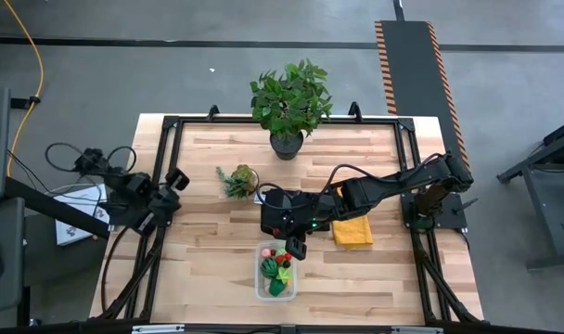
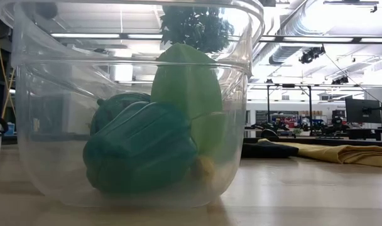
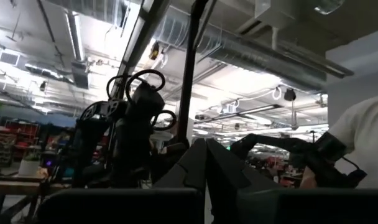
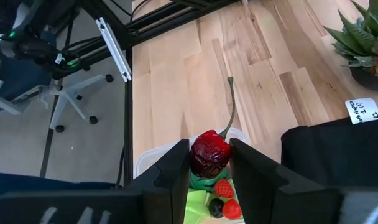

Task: Pick and placing Produce into tupperware
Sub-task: Put the red cherry into the bin

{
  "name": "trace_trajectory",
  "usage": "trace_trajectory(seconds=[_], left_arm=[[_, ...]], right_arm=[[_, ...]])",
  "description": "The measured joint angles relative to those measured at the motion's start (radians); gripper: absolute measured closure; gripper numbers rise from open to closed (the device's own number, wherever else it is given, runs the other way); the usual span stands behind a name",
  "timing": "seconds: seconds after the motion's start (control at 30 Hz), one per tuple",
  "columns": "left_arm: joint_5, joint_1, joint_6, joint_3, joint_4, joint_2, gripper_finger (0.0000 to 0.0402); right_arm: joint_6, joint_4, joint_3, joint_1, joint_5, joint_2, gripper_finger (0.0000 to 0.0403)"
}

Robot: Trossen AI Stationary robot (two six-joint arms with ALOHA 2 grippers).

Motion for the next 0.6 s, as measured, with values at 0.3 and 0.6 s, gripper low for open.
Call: trace_trajectory(seconds=[0.3,0.6], left_arm=[[0.296,0.356,-0.234,-0.043,0.051,0.0,0.0401],[0.474,0.681,-0.423,-0.043,0.036,0.0,0.0401]], right_arm=[[-0.001,-0.004,0.0,0.0,-0.003,0.0,0.0302],[-0.025,-0.005,0.0,0.0,-0.004,0.0,0.0302]])
